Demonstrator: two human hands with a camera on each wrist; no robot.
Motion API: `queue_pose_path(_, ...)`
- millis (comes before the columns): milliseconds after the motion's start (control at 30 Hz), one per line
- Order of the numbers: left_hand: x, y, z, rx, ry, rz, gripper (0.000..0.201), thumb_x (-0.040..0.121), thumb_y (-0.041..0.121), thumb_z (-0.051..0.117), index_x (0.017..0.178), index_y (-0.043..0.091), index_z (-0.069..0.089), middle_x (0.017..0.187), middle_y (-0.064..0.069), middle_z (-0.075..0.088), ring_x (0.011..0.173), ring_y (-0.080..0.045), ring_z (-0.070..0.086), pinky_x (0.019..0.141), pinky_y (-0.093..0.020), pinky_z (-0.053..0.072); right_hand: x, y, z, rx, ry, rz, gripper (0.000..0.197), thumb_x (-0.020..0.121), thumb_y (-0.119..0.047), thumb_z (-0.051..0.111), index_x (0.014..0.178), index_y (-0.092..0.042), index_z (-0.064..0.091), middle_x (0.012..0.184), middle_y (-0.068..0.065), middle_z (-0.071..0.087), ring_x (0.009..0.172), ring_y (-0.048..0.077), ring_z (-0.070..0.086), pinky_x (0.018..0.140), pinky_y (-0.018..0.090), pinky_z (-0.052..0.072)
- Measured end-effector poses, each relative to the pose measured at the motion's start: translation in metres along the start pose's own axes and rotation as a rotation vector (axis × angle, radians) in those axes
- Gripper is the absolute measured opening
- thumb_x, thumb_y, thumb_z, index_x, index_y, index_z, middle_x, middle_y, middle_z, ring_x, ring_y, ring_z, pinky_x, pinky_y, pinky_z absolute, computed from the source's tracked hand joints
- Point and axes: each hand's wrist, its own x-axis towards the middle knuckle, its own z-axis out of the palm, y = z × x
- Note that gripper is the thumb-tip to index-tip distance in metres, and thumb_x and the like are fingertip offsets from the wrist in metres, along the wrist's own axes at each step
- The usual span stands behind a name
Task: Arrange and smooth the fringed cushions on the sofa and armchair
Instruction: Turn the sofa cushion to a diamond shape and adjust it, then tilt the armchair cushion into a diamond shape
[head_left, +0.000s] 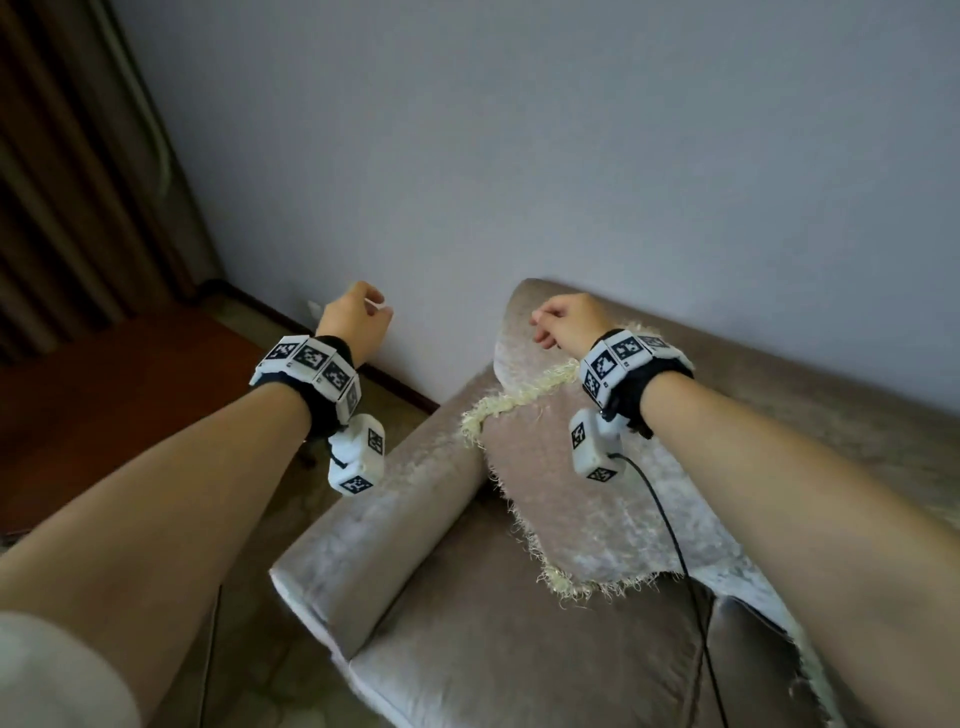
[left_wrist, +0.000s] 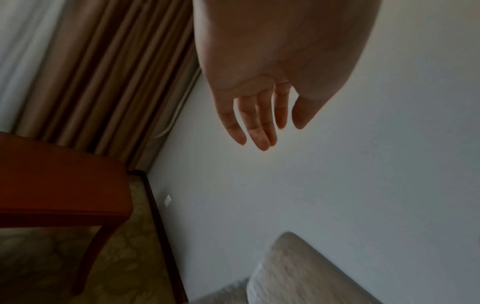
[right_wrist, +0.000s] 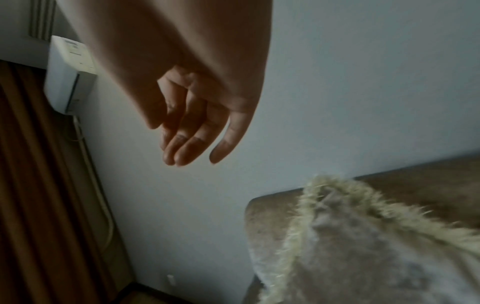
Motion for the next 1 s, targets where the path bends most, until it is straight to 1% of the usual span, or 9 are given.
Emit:
queue_pose_path(167,0.013,-0.093,-0.104,-0.037,0.128,-0.057,0.025,0.091,0.026,0.052,0.112,0.012,0.054,0.107,-0.008,0.062,0.096,-0.026,0.060,0.073,-0.028,0.044,0.023,-0.091,0.118,0.040,-0.084,-0.070,0.021,0.090,-0.014,0.052,0.090,0.000,0.068,0.068,0.003,0.064,0.059,0.011,0.058,0.070,0.025,0.049)
queue_pose_path(300,0.014,-0.178,-0.183,-0.023,0.230,-0.158,0.021,0.092,0.026,0.052,0.109,0.014,0.055,0.107,-0.009,0.064,0.096,-0.026,0.063,0.080,-0.035,0.053,0.029,-0.157,0.213,0.036,-0.213,-0.160,0.022,0.091,-0.015,0.051,0.085,-0.003,0.068,0.066,0.002,0.065,0.058,0.014,0.058,0.071,0.027,0.050)
queue_pose_path(433,0.004,-0.262,-0.257,-0.023,0.346,-0.308,0.018,0.093,0.027,0.052,0.108,0.017,0.054,0.107,-0.007,0.064,0.093,-0.024,0.063,0.078,-0.035,0.052,0.035,-0.219,0.305,0.050,-0.379,-0.247,0.026,0.091,-0.016,0.050,0.070,-0.019,0.064,0.062,-0.004,0.063,0.056,0.014,0.058,0.069,0.029,0.050)
queue_pose_path(533,-0.010,-0.321,-0.303,-0.038,0.441,-0.426,0.014,0.091,0.027,0.053,0.102,0.019,0.054,0.106,-0.006,0.066,0.091,-0.024,0.064,0.080,-0.035,0.053,0.037,-0.266,0.375,0.051,-0.495,-0.327,0.021,0.092,-0.017,0.049,0.081,-0.013,0.066,0.066,-0.003,0.063,0.058,0.013,0.059,0.064,0.022,0.048)
queue_pose_path(633,-0.025,-0.368,-0.344,0.010,0.520,-0.537,0.016,0.091,0.025,0.052,0.105,0.017,0.056,0.102,0.001,0.062,0.090,-0.019,0.057,0.079,-0.029,0.046,0.037,-0.306,0.443,0.055,-0.592,-0.396,0.020,0.092,-0.019,0.049,0.086,-0.012,0.068,0.071,-0.001,0.066,0.063,0.013,0.062,0.070,0.025,0.051)
queue_pose_path(700,-0.032,-0.398,-0.379,0.047,0.596,-0.604,0.018,0.090,0.022,0.051,0.105,0.014,0.058,0.100,-0.002,0.061,0.091,-0.021,0.055,0.081,-0.029,0.045,0.040,-0.335,0.492,0.054,-0.668,-0.447,0.021,0.092,-0.019,0.049,0.088,-0.012,0.068,0.076,0.001,0.068,0.065,0.013,0.063,0.071,0.025,0.051)
queue_pose_path(800,-0.044,-0.441,-0.430,0.082,0.698,-0.702,0.018,0.090,0.019,0.051,0.103,0.010,0.059,0.103,-0.014,0.066,0.095,-0.030,0.061,0.088,-0.036,0.050,0.045,-0.379,0.560,0.083,-0.762,-0.506,0.020,0.091,-0.018,0.050,0.085,-0.012,0.068,0.074,0.001,0.067,0.062,0.011,0.062,0.064,0.019,0.049)
queue_pose_path(900,-0.062,-0.475,-0.476,0.071,0.812,-0.804,0.024,0.091,0.021,0.054,0.111,0.008,0.058,0.111,-0.013,0.065,0.103,-0.029,0.061,0.093,-0.039,0.050,0.045,-0.428,0.628,0.112,-0.853,-0.549,0.020,0.089,-0.015,0.050,0.077,-0.013,0.066,0.066,0.001,0.064,0.052,0.008,0.060,0.049,0.007,0.042)
queue_pose_path(1000,-0.088,-0.510,-0.508,0.025,0.905,-0.852,0.020,0.093,0.017,0.051,0.109,0.006,0.055,0.110,-0.016,0.065,0.097,-0.030,0.063,0.089,-0.042,0.052,0.028,-0.466,0.690,0.126,-0.953,-0.599,0.026,0.089,-0.012,0.051,0.066,-0.018,0.061,0.061,0.001,0.061,0.037,-0.002,0.054,0.040,0.004,0.037)
